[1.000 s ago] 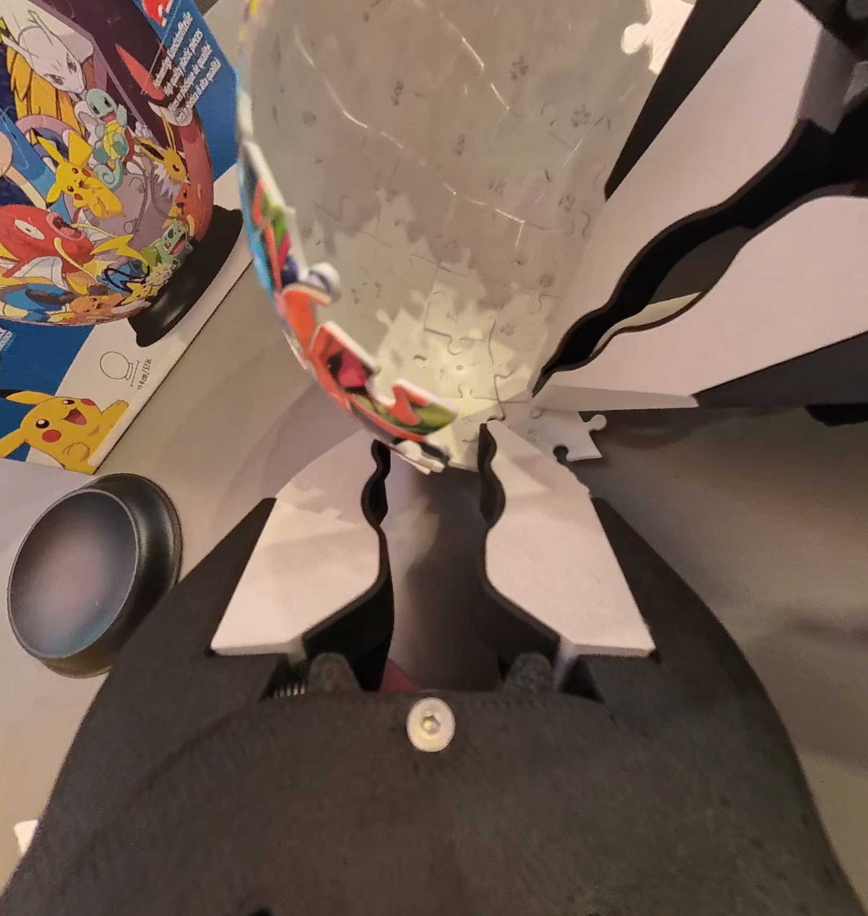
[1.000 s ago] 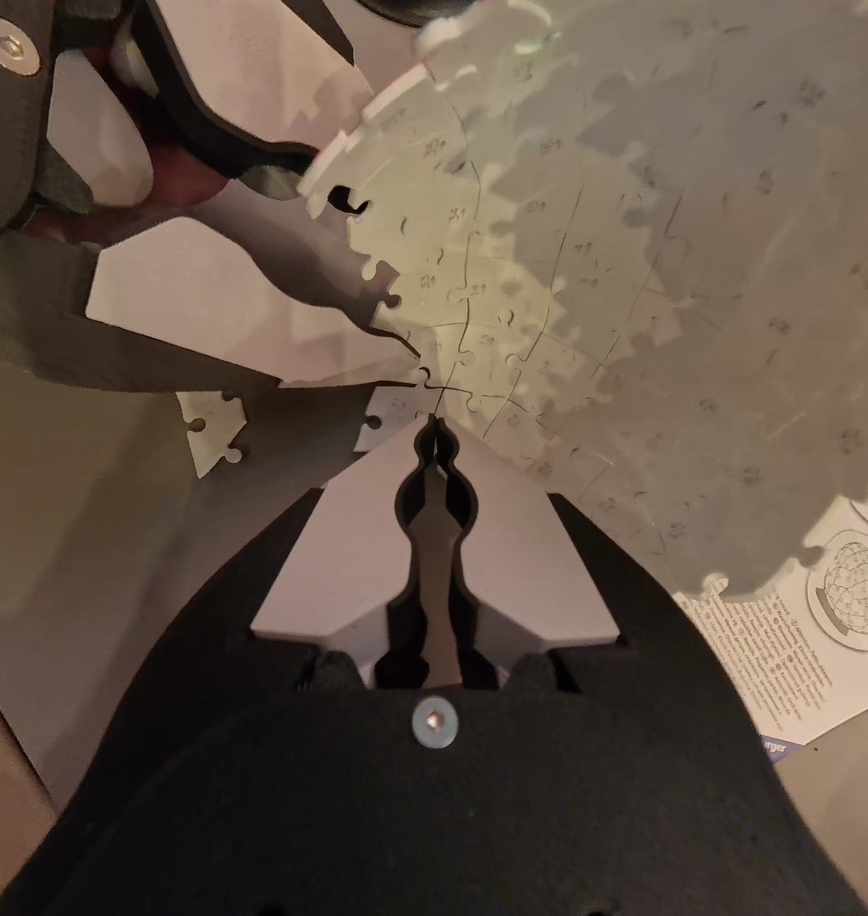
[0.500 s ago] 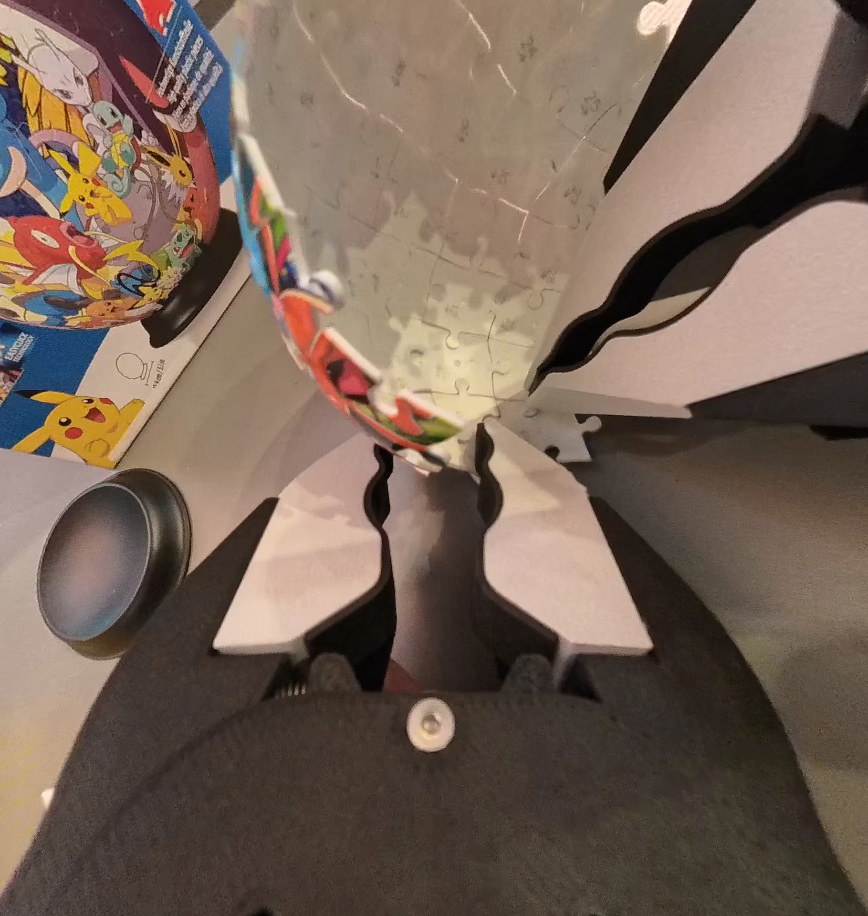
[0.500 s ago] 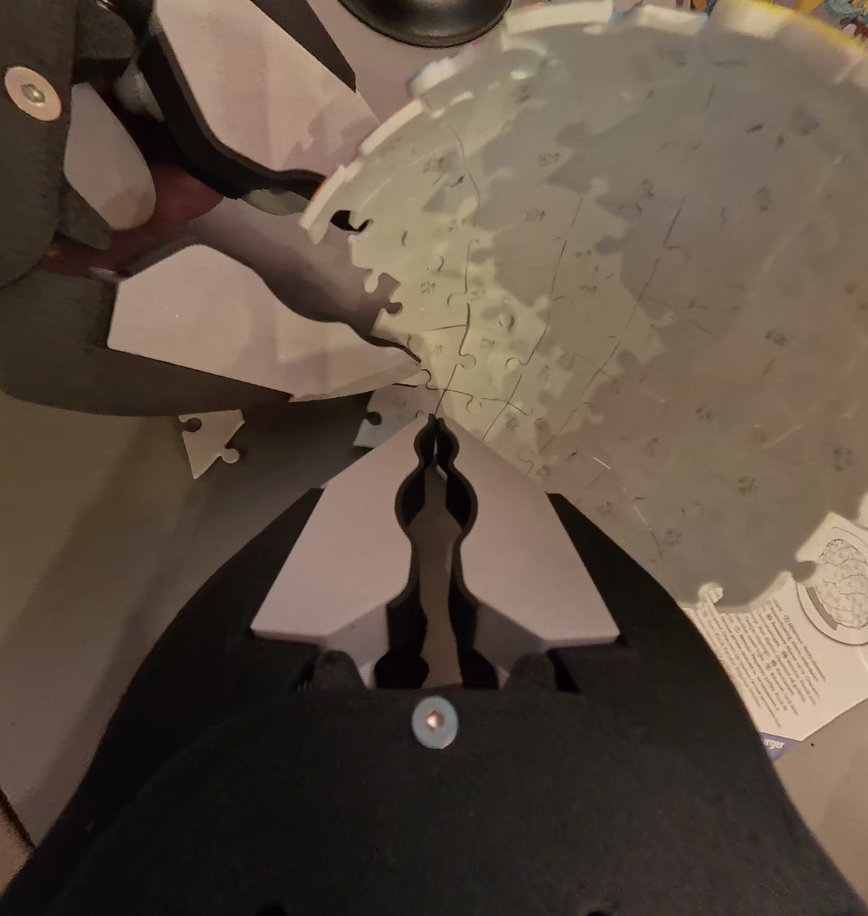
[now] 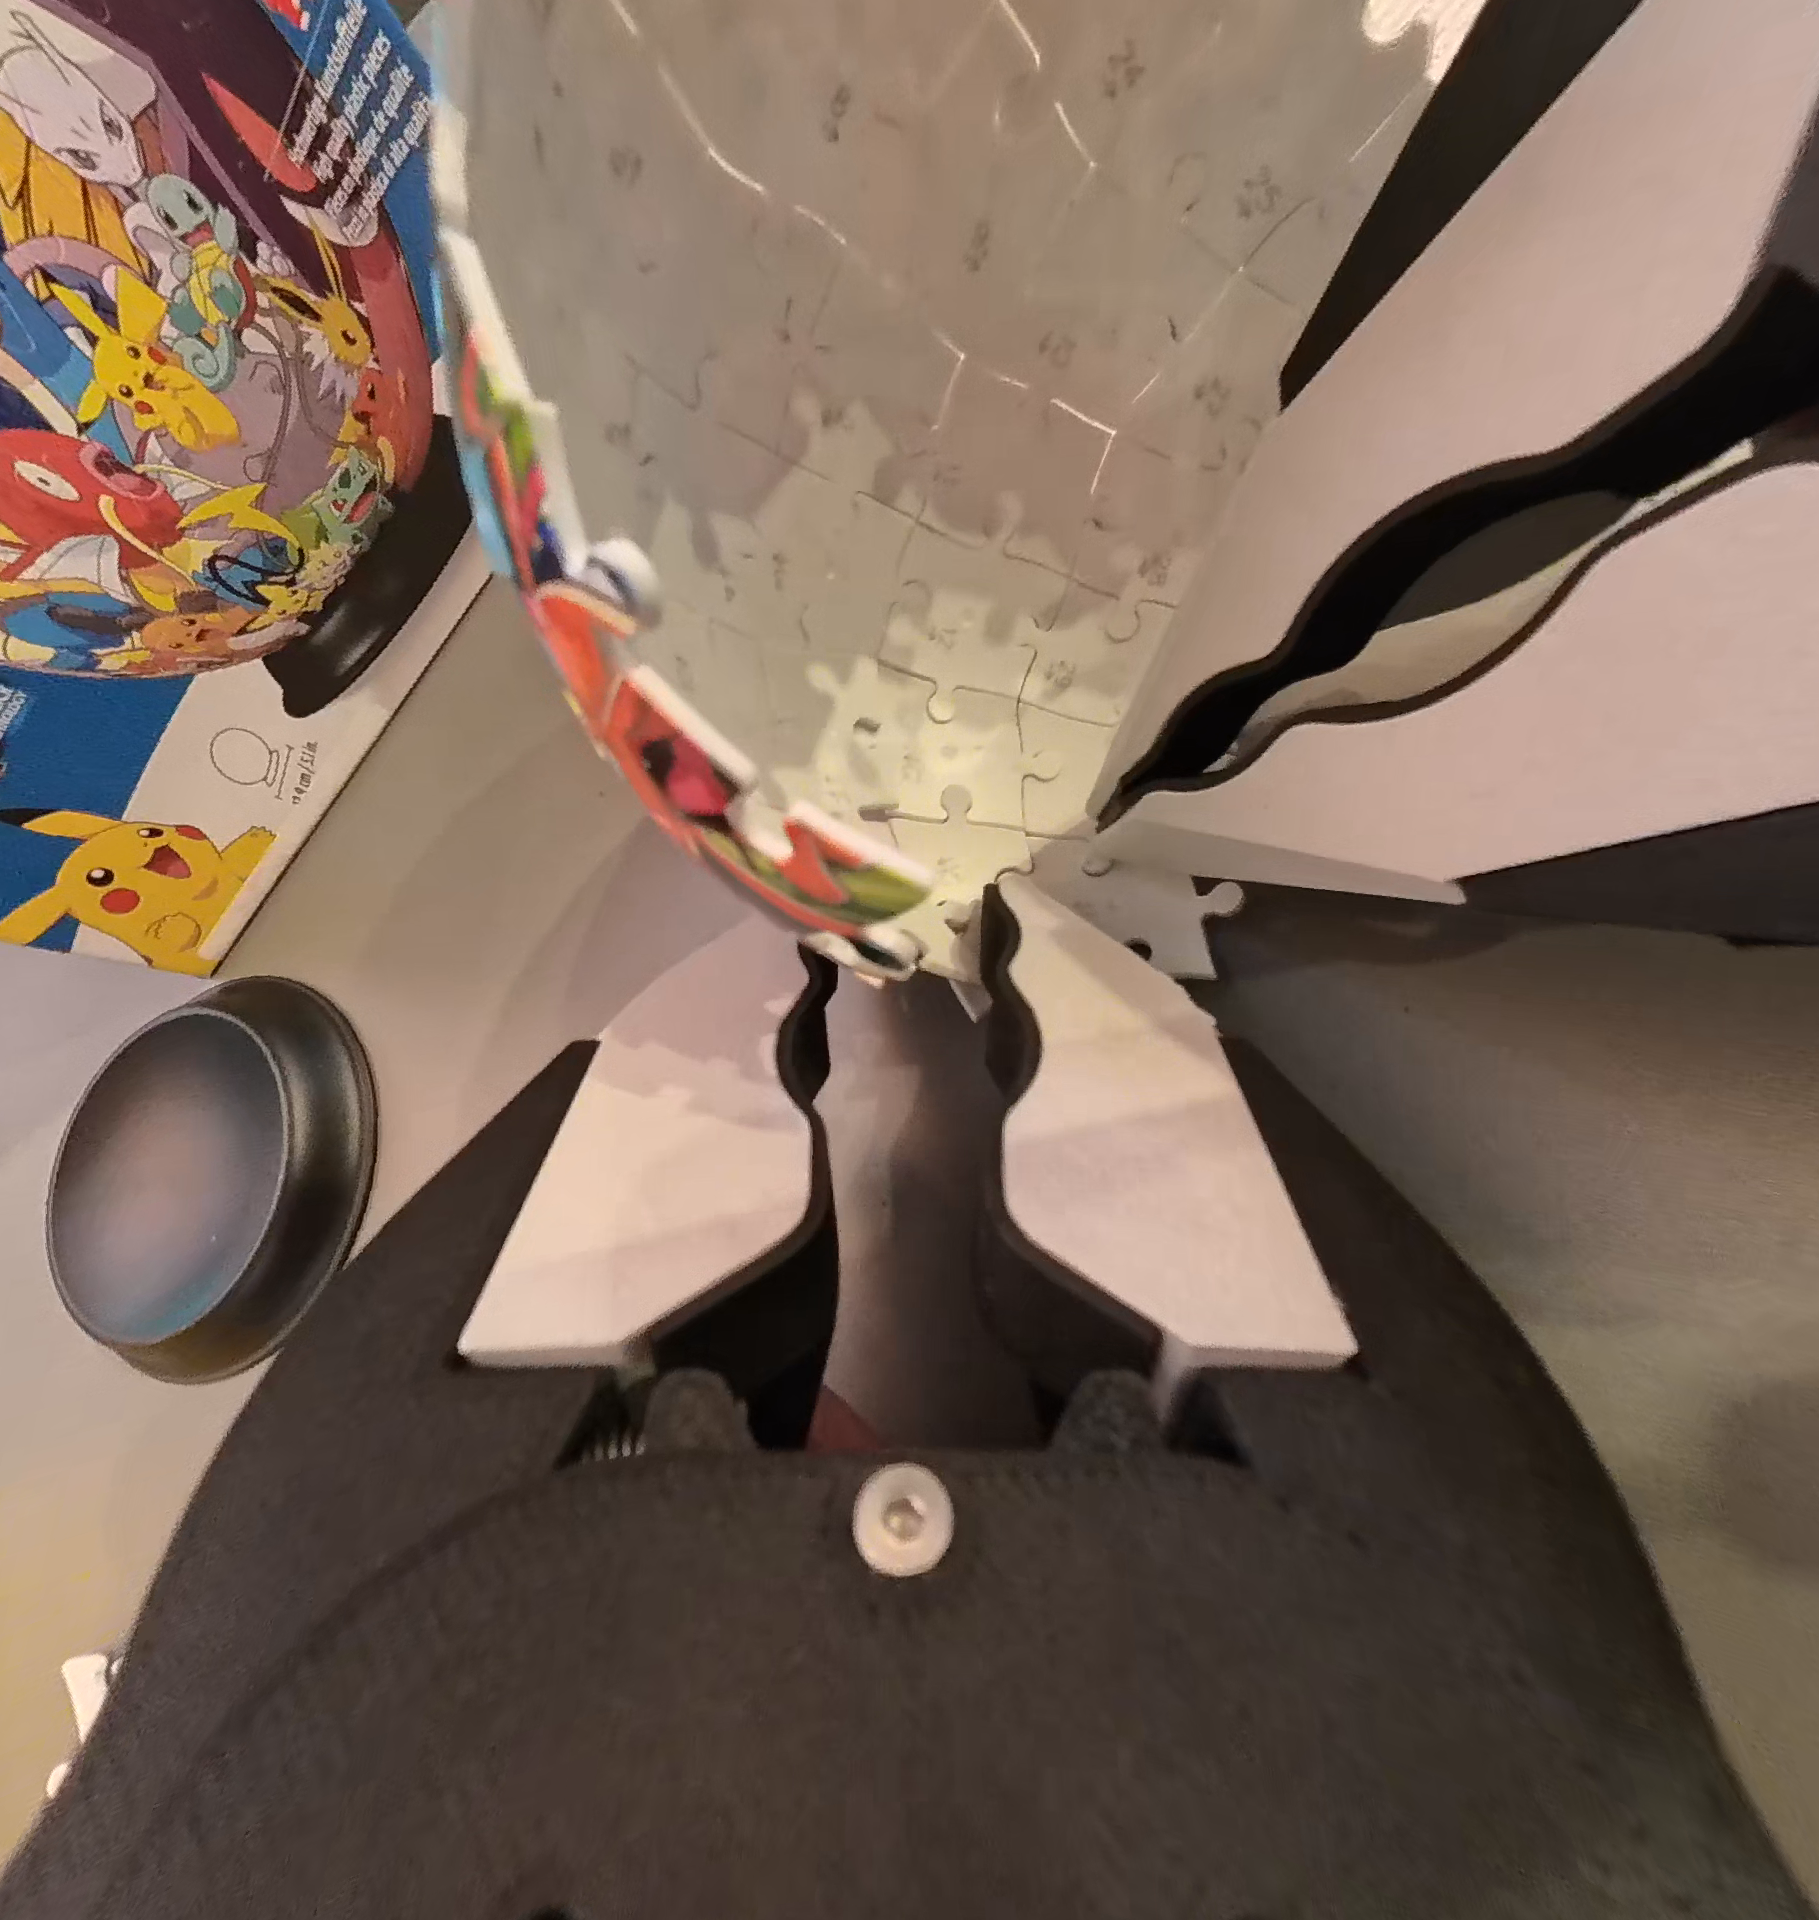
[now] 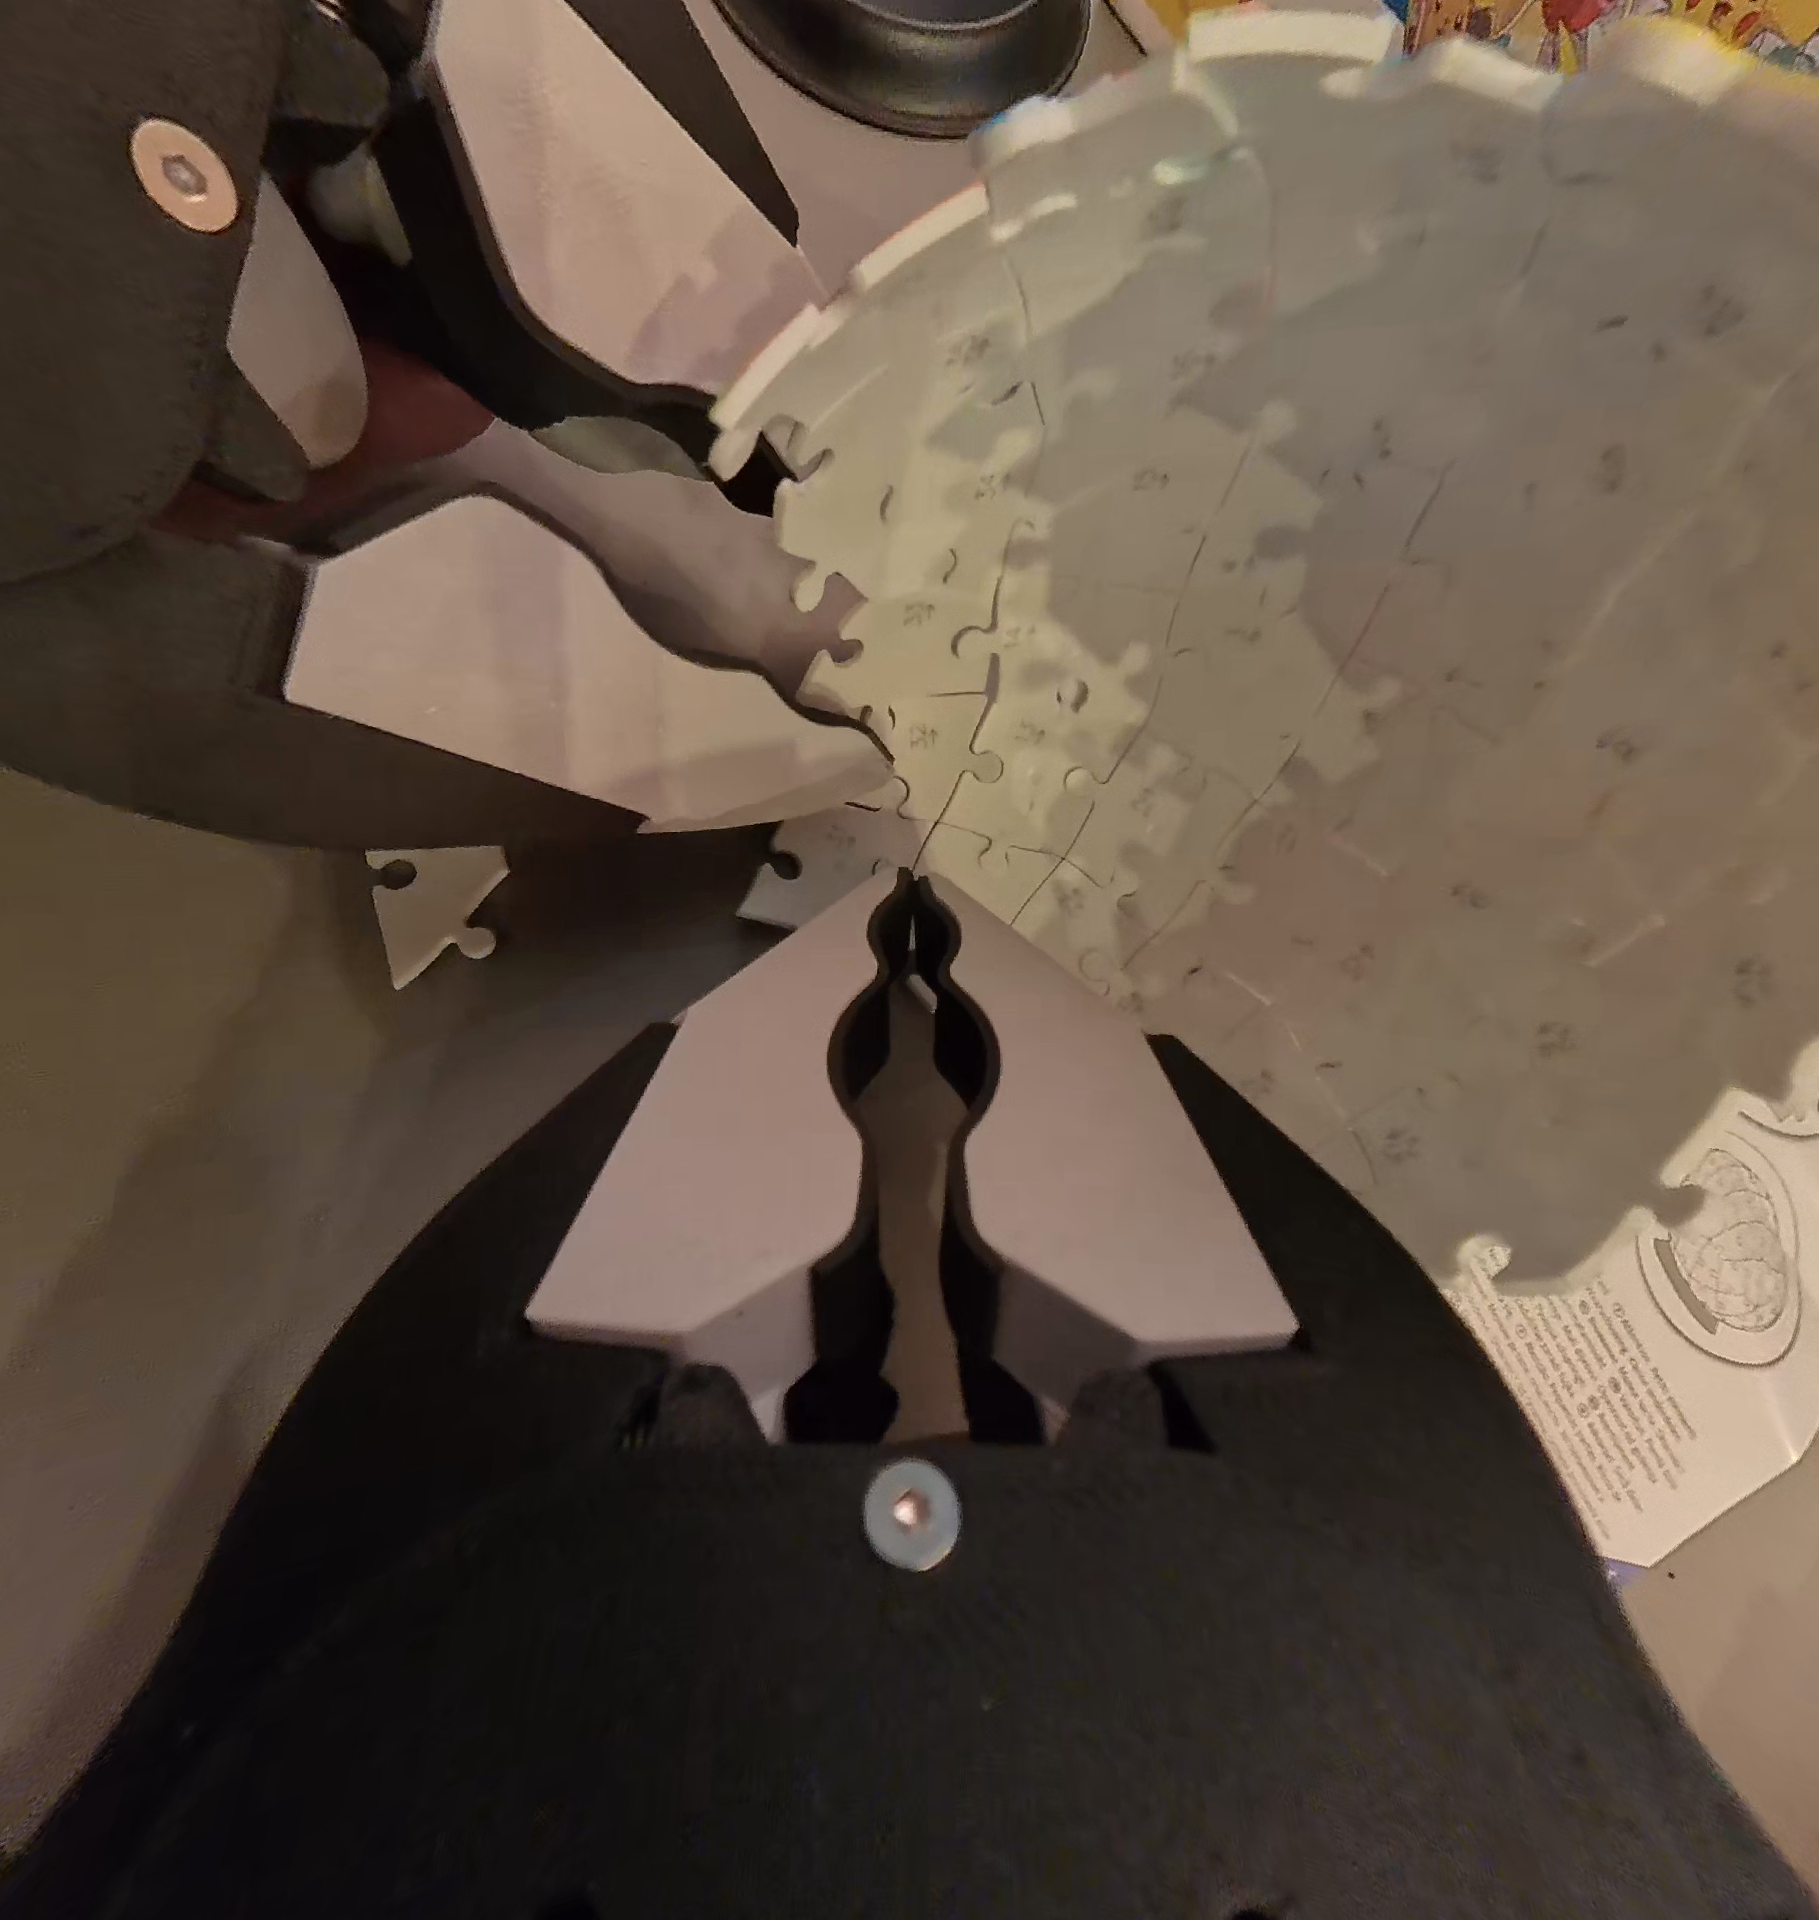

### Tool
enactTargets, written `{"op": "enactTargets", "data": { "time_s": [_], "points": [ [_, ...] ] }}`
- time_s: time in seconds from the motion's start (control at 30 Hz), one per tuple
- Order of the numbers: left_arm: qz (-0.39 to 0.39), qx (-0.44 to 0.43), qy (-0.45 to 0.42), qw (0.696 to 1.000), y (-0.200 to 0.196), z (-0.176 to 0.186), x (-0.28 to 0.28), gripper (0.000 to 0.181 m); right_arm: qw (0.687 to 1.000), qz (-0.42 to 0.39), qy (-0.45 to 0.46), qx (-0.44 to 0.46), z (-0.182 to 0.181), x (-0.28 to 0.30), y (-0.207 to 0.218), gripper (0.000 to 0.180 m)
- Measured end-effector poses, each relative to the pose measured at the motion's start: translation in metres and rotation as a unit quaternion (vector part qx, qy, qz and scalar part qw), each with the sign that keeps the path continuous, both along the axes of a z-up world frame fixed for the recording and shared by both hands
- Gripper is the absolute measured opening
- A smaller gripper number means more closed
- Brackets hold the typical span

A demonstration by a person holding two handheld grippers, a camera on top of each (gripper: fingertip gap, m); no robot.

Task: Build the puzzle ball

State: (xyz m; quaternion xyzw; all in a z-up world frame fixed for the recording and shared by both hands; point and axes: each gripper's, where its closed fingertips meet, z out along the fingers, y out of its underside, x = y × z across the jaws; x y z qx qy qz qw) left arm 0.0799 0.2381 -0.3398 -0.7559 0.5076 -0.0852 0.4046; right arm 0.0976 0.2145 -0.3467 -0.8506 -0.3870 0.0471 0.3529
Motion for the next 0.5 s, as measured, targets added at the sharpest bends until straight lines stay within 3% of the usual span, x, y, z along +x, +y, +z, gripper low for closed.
{"op": "enactTargets", "data": {
  "time_s": [0.5],
  "points": [
    [-0.002,-0.018,-0.004,1.000,-0.0009,-0.0018,0.0003,0.027,0.997,0.033,-0.011,0.063,0.0053,-0.0022,-0.0024,0.003]
  ]
}}
